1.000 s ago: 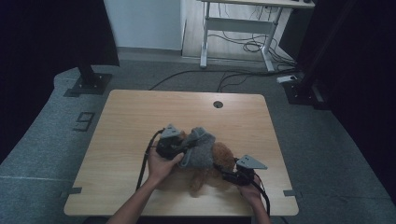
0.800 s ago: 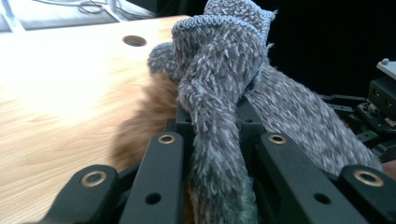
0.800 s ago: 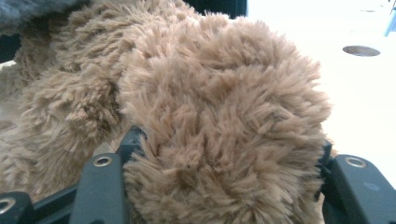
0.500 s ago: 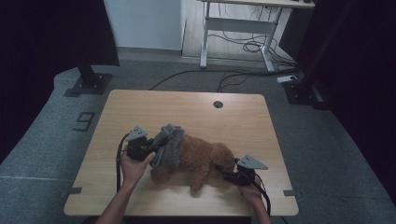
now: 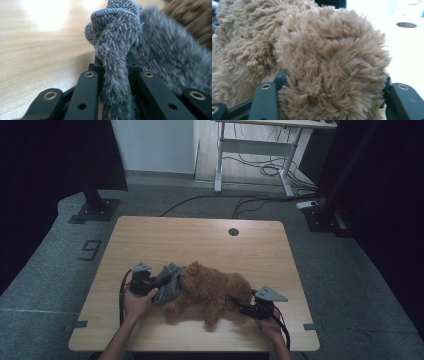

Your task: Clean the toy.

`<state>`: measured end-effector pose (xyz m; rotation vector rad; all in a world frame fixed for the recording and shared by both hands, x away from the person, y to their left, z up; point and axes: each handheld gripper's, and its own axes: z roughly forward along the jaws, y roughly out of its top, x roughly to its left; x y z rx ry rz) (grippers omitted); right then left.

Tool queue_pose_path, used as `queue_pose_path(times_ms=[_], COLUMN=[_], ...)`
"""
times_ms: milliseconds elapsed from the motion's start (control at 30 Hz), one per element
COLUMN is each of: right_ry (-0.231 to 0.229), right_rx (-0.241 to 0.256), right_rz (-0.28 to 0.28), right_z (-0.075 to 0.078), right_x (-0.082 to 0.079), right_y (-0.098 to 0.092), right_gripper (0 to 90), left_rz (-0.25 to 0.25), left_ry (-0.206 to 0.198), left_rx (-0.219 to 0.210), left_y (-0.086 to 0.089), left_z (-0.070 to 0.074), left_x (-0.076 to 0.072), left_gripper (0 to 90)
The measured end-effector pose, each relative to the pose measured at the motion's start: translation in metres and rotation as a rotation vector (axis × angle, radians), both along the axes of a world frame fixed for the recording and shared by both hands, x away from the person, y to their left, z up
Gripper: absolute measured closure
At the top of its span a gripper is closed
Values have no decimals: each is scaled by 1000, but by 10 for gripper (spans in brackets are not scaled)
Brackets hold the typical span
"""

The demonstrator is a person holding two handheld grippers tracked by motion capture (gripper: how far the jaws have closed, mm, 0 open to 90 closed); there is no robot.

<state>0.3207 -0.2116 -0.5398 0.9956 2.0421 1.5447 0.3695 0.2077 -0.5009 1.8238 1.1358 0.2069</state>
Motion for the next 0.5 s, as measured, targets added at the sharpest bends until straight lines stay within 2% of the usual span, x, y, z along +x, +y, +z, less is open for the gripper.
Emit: queue_pose_path(times_ms=[67,133,200,333,500], right_ry=[1,1,3,3,10], right_rx=[-1,-2,-1,-3,7], right_rz=[-1,-1,-2,-5,-4], right_z=[0,0,0,0,-1], right_x=[0,0,0,0,0], right_y=[0,0,0,0,-2], right_gripper=[378,378,377,375,373], left_rz=[-14,-61,-92,-146,-232], left_ry=[-54,-110,-155,-213,-249], left_rx=[-18,-34,-25,-34,-35], left_y=[-5,-16,-30,-59,-95], left_z=[14,30,46,76,99], left_x=[-8,-14,-18,-17,-20], left_gripper=[768,768,768,769,769])
